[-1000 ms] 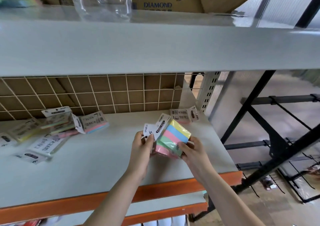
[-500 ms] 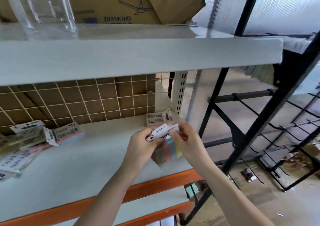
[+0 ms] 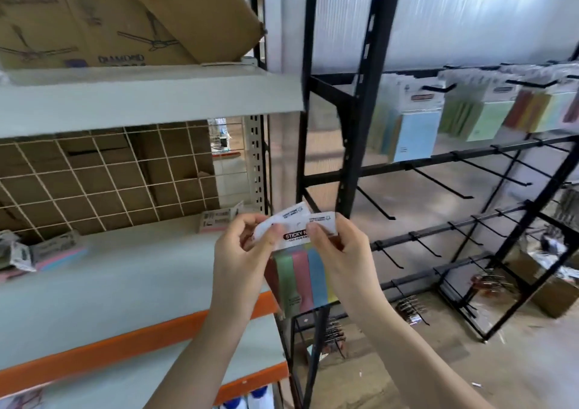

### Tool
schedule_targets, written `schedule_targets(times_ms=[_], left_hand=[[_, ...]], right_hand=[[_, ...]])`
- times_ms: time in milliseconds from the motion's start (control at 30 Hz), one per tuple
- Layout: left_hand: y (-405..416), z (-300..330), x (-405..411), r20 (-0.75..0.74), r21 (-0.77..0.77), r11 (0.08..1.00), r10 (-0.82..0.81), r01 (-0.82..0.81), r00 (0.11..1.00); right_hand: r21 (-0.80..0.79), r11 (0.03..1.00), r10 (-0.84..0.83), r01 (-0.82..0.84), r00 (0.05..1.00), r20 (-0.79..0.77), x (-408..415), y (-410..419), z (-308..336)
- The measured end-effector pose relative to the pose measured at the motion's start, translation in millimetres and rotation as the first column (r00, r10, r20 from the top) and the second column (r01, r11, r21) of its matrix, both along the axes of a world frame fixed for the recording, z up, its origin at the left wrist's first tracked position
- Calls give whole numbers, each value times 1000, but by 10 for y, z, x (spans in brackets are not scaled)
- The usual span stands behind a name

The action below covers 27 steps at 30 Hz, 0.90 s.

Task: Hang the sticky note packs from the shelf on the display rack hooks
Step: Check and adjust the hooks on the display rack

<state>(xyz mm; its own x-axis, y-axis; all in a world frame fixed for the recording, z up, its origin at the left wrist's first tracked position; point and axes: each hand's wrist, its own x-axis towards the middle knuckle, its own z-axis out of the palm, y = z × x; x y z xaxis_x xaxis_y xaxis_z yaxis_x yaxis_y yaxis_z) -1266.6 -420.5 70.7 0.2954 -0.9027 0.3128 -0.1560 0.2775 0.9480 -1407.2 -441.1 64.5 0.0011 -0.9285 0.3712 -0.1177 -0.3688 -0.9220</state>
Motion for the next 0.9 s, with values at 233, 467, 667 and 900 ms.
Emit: schedule_targets(times_ms=[233,467,667,900], left_hand=[[172,100,-930,-109,-44,998,-49,45,993],[112,129,-1610,-67,-54,995,-92,89,993],[-64,245,-2112,-143,-49,981,-195,190,970],[-610,361,-2770,-229,-70,947,-322,314,919]], right_hand=[[-9,997,-70,71,989,127,-886,224,85],[20,998,-59,56,986,154,-1548,297,101],[28,997,-79,75,969,235,-1990,177,110],[-13,972,-228,234,956,186,-2636,-244,281]])
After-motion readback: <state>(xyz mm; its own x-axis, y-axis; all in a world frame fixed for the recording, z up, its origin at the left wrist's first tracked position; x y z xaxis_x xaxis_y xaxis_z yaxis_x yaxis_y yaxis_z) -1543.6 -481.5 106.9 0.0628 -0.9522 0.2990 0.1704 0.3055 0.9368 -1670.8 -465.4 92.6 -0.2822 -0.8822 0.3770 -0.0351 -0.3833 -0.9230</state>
